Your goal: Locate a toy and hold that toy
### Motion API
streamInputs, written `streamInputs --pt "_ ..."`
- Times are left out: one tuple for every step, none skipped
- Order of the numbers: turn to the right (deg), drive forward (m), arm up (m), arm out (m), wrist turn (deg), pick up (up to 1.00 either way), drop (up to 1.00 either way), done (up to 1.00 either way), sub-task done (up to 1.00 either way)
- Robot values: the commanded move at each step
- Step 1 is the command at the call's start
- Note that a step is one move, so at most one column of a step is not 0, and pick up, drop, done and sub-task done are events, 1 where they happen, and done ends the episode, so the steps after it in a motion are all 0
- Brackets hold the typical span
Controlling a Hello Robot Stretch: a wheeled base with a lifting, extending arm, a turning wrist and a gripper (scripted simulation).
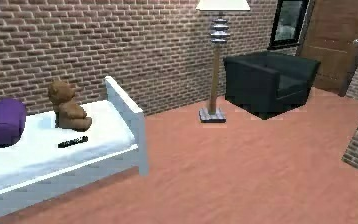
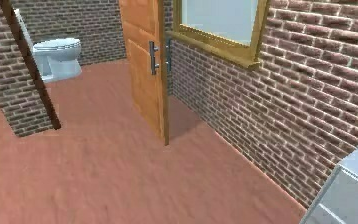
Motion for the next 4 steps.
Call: streamInputs --pt "45.0 0.00 0.00 0.00 0.0 0.00 0.00 0.00 0.00" --pt "18.0 0.00 0.00 0.00 0.0 0.00 0.00 0.00 0.00" --pt "0.0 1.00 0.00 0.00 0.0 0.00 0.00 0.00 0.00" --pt "0.0 1.00 0.00 0.00 0.0 0.00 0.00 0.00 0.00"
